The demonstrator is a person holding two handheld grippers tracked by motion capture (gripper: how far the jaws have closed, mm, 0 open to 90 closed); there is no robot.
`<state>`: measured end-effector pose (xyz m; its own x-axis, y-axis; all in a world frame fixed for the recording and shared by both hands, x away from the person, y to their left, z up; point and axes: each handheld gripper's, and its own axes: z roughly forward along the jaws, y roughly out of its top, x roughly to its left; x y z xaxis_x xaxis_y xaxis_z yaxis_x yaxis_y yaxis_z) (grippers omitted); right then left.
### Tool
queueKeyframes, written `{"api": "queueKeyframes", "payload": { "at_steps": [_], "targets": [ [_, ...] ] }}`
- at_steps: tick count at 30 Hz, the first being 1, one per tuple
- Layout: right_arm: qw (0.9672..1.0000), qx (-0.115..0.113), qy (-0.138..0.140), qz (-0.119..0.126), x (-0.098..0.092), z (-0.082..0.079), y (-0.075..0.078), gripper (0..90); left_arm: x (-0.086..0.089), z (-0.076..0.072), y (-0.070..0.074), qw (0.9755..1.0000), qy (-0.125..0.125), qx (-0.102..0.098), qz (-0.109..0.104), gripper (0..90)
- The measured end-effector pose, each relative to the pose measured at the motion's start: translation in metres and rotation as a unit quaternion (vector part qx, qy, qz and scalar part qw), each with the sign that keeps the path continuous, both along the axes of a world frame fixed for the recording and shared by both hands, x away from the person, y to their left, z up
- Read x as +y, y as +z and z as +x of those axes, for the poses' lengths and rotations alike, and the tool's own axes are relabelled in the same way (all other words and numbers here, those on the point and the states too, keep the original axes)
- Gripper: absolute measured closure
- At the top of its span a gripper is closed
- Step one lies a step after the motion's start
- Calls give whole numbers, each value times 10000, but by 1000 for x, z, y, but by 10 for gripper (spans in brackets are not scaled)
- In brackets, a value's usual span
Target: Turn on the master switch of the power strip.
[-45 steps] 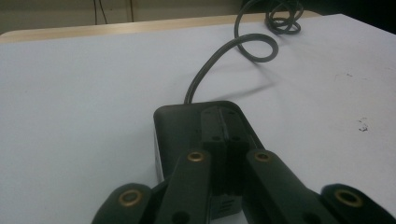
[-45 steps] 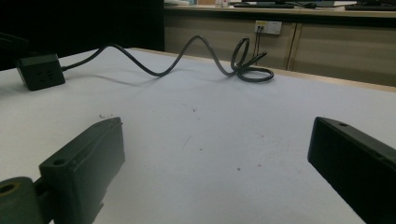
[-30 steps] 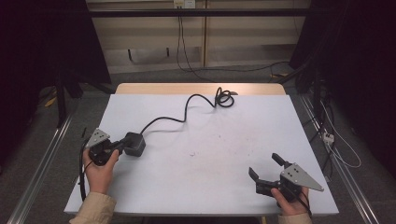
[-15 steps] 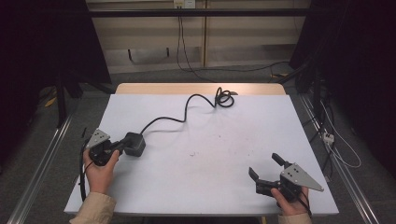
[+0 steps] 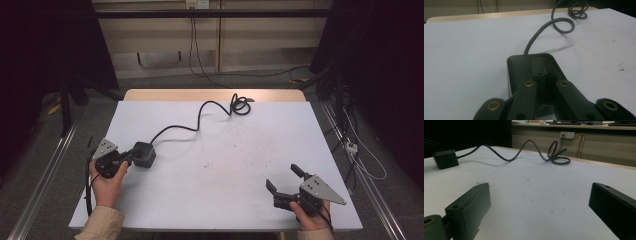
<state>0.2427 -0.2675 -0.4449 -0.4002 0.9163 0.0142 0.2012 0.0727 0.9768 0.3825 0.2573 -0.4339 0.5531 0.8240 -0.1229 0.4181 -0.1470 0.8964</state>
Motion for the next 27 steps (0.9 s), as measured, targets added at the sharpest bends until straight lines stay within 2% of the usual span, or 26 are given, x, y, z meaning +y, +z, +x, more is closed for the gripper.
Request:
{"api": "queueKeyframes", "payload": {
  "at_steps": [27],
  "targets": [
    [10000,-8,9,-14,1,0,0,34,-2,-1,0,9999,79,6,78,900]
  ]
}}
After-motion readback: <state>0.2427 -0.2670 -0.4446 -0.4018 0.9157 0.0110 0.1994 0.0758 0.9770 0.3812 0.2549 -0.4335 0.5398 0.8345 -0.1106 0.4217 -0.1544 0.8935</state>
